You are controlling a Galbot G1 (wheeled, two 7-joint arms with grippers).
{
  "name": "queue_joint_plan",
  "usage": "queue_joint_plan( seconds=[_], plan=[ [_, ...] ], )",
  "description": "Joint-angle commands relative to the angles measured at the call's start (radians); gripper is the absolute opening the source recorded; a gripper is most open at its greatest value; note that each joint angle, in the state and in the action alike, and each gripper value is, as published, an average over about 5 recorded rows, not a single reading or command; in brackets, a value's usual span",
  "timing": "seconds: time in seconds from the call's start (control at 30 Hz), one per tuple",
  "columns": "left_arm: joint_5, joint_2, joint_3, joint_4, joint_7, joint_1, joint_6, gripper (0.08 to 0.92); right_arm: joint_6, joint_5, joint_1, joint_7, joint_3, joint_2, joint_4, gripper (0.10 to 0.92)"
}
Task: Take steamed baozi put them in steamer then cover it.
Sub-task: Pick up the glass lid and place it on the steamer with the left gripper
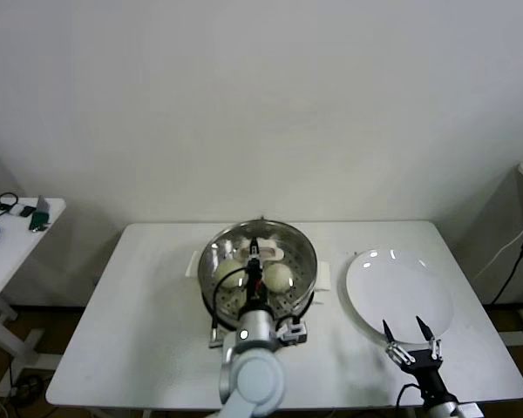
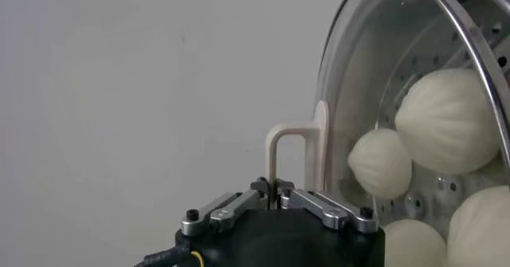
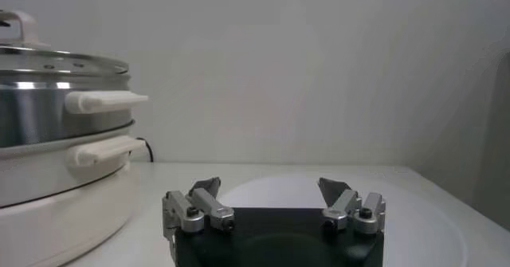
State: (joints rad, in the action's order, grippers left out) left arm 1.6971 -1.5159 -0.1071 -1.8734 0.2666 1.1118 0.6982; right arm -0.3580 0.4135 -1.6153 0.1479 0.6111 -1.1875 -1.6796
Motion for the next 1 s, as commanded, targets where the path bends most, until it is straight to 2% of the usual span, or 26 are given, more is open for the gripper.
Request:
queue_joint_plan(
  seconds=[0.03,0.73,0.87,1.0],
  plan=[
    [0.002,0.005,0.01,0.016,-0.004,-0.003,0.0,0.133,-0.002,0.001,0.0,0.001,0.003,0.003,-0.001,0.823],
    [-0.018,0.02,0.016,0.017,-0.022,0.023,-0.028,0.141,-0.013,-0.008,0.005,-0.01,0.0,-0.013,0.003,0.823],
    [-0.026,0.031,0.014,-0.006,-0.018,0.027,-0.022,0.198,-0.012,-0.007,0.003,-0.009,0.0,-0.015,-0.001,0.823],
    [-0.062,0.045,0.005,-0.045,-0.011,0.031,-0.017,0.309,-0.007,-0.009,0.003,-0.011,0.0,-0.015,-0.004,0.823]
  ],
)
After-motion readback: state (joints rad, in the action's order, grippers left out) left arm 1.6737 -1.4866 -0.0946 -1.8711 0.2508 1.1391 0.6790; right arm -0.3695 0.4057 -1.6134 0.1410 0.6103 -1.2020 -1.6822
